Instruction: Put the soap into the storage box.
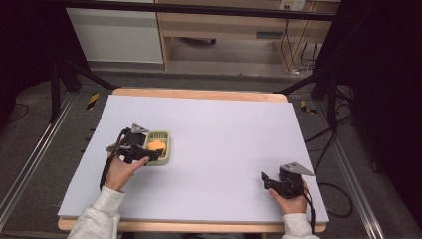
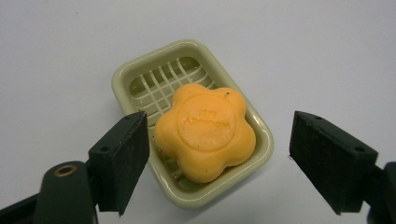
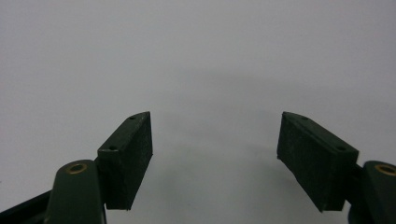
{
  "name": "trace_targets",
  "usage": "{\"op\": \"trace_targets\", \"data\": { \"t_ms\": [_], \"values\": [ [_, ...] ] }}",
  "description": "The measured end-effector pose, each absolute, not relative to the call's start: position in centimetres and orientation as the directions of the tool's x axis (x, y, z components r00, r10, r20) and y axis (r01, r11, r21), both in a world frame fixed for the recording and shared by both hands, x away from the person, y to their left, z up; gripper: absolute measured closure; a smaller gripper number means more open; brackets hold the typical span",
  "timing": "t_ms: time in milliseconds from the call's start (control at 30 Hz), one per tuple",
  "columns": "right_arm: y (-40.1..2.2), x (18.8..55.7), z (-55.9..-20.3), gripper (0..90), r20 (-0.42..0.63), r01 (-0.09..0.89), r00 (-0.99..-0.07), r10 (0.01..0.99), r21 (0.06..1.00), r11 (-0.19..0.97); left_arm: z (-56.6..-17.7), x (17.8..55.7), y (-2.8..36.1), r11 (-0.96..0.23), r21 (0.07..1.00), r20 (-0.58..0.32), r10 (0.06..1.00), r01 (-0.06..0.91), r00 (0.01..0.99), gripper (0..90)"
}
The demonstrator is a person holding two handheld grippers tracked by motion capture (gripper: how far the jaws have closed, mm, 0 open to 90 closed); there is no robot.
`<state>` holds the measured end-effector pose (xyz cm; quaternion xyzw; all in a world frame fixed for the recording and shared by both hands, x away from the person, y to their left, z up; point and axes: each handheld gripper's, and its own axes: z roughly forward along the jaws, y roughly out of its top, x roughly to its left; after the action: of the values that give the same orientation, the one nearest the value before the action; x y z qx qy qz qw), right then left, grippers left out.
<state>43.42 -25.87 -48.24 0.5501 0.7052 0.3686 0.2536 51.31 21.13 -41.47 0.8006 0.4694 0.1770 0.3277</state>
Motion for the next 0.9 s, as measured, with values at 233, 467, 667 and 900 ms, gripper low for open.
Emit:
{"op": "trace_targets", "data": {
  "t_ms": [233,467,667,900],
  "values": [
    [-26.0,43.3,-48.1,26.1,0.052,0.582,-0.264,0.963,0.805,0.116,-42.2,50.1,22.3,-0.317,0.715,-0.034,0.875,0.623,0.483,21.0],
    [-26.1,43.3,-48.1,26.0,0.054,0.585,-0.264,0.963,0.803,0.115,-42.8,48.3,23.4,-0.305,0.750,-0.019,0.877,0.587,0.479,21.0],
    [-26.4,43.2,-48.0,24.8,0.067,0.587,-0.255,0.965,0.803,0.099,-43.9,47.0,25.1,-0.287,0.757,-0.014,0.891,0.588,0.453,20.9],
    [-26.9,43.1,-48.0,24.1,0.062,0.582,-0.240,0.969,0.808,0.092,-45.0,46.1,27.6,-0.252,0.754,-0.023,0.913,0.607,0.408,19.8]
  ]
}}
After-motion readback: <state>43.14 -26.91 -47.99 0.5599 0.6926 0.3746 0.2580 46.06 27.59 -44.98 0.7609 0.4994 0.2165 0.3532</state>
